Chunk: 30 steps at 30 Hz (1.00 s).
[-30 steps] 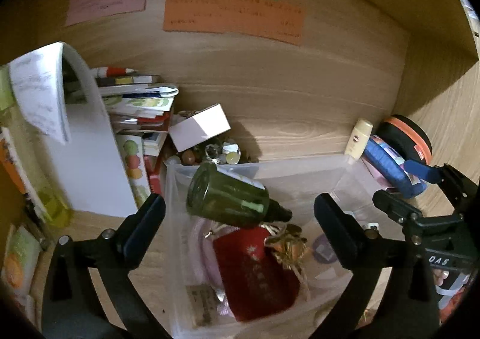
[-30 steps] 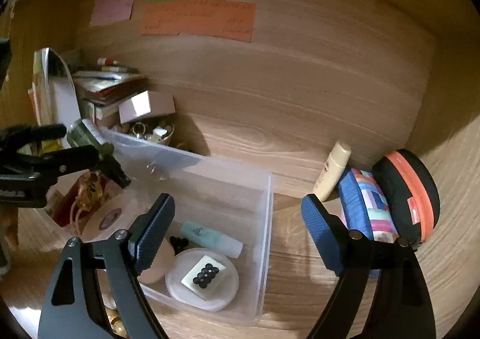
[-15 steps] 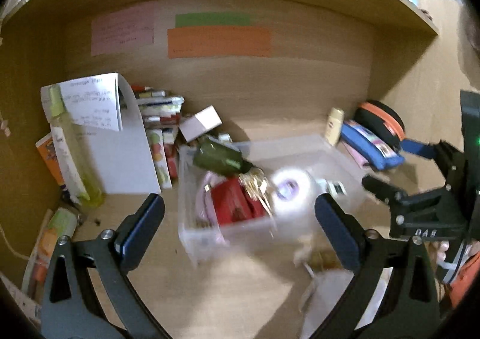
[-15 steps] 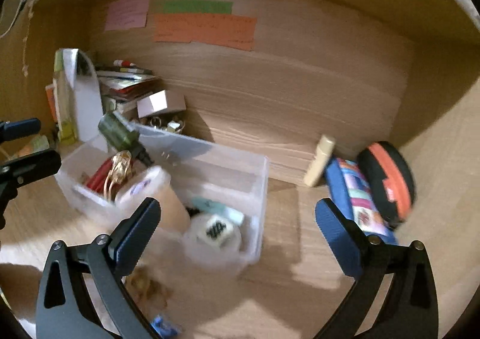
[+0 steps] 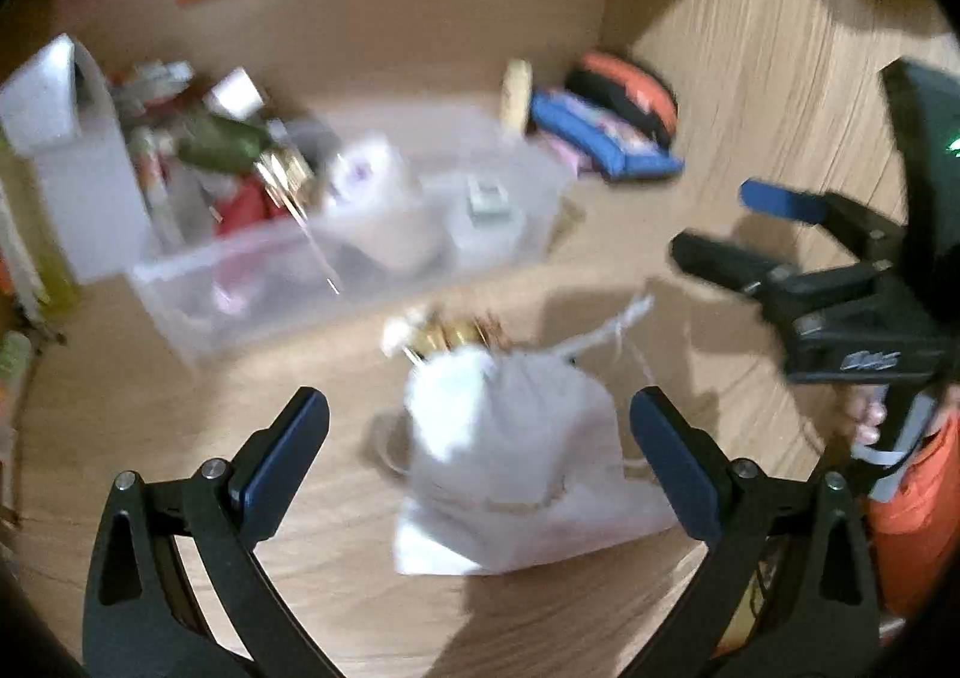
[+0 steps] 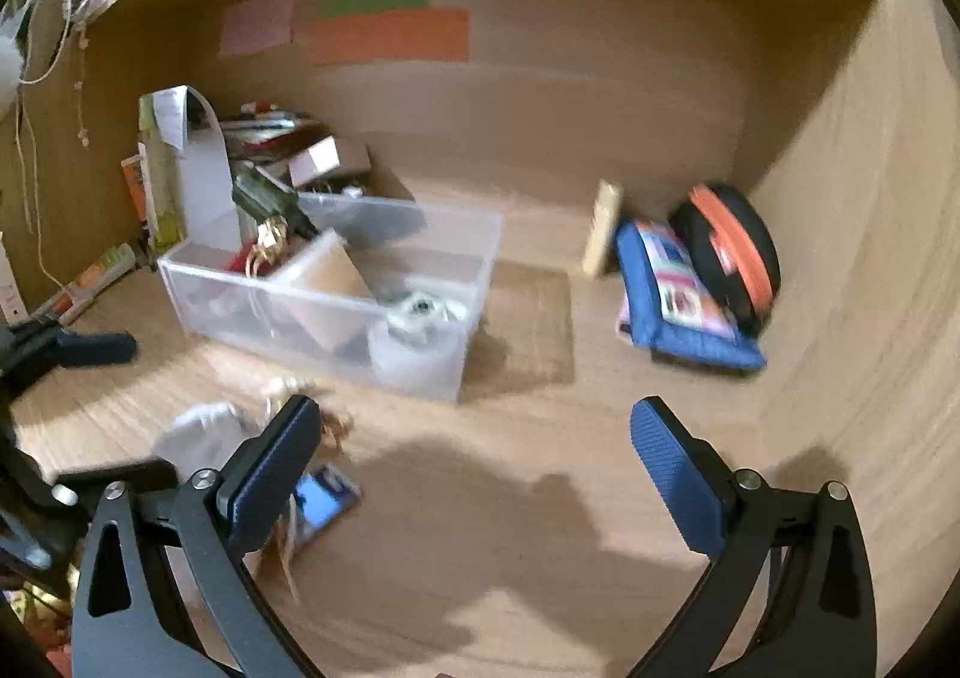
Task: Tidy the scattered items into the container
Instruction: 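Grasp the white drawstring bag with the left tool while the right tool grasps the blue Max box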
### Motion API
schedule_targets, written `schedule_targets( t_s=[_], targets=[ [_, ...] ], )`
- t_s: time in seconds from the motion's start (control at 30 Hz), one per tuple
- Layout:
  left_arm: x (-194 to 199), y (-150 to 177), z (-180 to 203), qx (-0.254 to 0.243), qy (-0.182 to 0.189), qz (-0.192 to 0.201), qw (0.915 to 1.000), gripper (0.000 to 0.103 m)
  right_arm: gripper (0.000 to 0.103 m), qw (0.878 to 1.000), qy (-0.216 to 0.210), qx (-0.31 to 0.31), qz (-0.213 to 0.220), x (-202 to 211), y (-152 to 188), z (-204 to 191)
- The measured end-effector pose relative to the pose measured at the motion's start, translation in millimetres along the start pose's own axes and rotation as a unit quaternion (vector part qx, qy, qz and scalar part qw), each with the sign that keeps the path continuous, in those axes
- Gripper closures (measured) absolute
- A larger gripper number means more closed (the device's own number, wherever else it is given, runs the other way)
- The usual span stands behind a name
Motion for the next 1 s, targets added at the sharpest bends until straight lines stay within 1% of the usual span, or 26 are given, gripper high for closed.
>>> schedule_targets(
  t_s=[0.1,0.2,0.23,0.3,0.33,0.37,0.4,0.5,0.53,0.57,0.67,0.73,0.8,0.83,0.93,1.0],
  targets=[
    [-24.0,12.4,3.6,0.005,0.010,-0.047,0.9988,0.001,0.000,1.000,-0.012,-0.018,-0.013,3.8,14.1,8.0],
    [-36.7,18.0,4.2,0.005,0.001,-0.063,0.9980,0.001,0.000,0.999,-0.020,-0.025,-0.025,5.6,25.2,12.2],
    [-36.9,17.2,4.7,0.011,0.007,-0.064,0.9979,0.001,0.000,0.999,-0.022,-0.027,-0.028,4.6,28.2,12.9],
    [-34.1,13.0,4.1,0.016,0.015,-0.052,0.9984,0.002,0.000,0.999,-0.027,-0.026,-0.035,2.6,33.1,10.5],
    [-34.6,12.3,3.4,0.016,0.015,-0.053,0.9984,0.011,0.000,0.999,-0.027,-0.024,-0.038,1.5,34.6,8.9],
    [-37.0,13.9,3.2,0.015,0.019,-0.061,0.9979,0.028,0.000,0.999,-0.023,-0.018,-0.041,-0.8,36.0,6.4],
    [-39.4,15.8,3.1,0.012,0.024,-0.070,0.9972,0.029,0.001,0.999,-0.021,-0.013,-0.045,-2.7,37.2,3.3],
    [-35.0,17.5,1.2,0.006,0.023,-0.068,0.9974,0.038,0.002,0.999,-0.020,-0.001,-0.047,-4.9,37.5,-6.2],
    [-33.0,17.8,-0.8,0.006,0.025,-0.067,0.9974,0.043,0.002,0.999,-0.020,0.003,-0.047,-4.9,37.1,-9.4],
    [-30.8,18.6,-2.4,0.008,0.027,-0.065,0.9975,0.047,0.002,0.999,-0.020,0.009,-0.047,-5.7,36.7,-12.8],
    [-17.5,21.1,-11.2,0.019,0.030,-0.051,0.9981,0.054,0.004,0.998,-0.023,0.021,-0.054,-10.1,35.4,-23.1],
    [-6.9,21.7,-19.7,0.021,0.026,-0.037,0.9988,0.055,0.006,0.997,-0.034,0.022,-0.062,-14.4,35.0,-30.0],
    [1.6,22.1,-27.5,0.022,0.021,-0.024,0.9993,0.056,0.011,0.996,-0.052,0.022,-0.071,-19.9,35.4,-38.4],
    [5.1,21.3,-30.3,0.024,0.020,-0.018,0.9994,0.056,0.012,0.995,-0.057,0.023,-0.075,-22.3,36.0,-42.1],
    [23.8,18.1,-46.2,0.039,0.020,0.006,0.9990,0.056,0.013,0.994,-0.059,0.024,-0.086,-30.1,38.6,-51.9],
    [38.2,14.0,-56.6,0.045,0.016,0.030,0.9984,0.056,0.023,0.993,-0.068,0.021,-0.095,-35.1,40.5,-59.1]
  ],
)
Point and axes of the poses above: each gripper's, at about its wrist camera, not at the fingertips, and x roughly against the way its jaws point, z to its right, y to its underside, the point moved 8 cm from there along -x, roughly the way its jaws point, and after that the axes turned 8 degrees about x, right-handed, at the moved point
